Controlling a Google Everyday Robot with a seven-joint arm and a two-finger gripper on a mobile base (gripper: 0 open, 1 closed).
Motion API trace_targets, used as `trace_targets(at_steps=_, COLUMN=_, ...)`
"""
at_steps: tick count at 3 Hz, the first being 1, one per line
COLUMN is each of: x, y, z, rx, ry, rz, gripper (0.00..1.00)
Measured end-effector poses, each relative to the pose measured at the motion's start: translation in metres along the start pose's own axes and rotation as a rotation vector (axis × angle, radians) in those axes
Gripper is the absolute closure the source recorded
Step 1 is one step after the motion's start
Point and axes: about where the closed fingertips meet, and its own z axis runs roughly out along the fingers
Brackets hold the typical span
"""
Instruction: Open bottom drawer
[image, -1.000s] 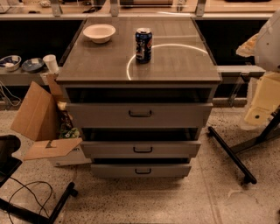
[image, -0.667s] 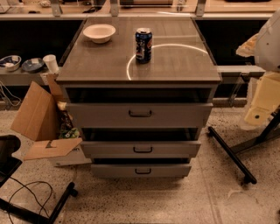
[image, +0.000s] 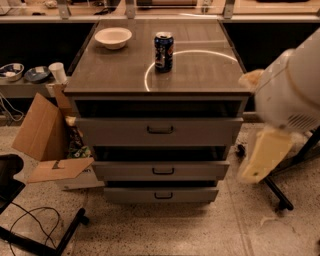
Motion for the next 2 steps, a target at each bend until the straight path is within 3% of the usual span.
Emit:
trace_targets(at_steps=1, x=-0.024, y=0.035, z=0.056, rx=-0.005, ry=-0.035, rz=-0.031, gripper=0.0)
trace_targets(at_steps=2, x=-0.025, y=0.071, z=0.13, rx=-0.064, ry=-0.034, rz=-0.028, gripper=0.0)
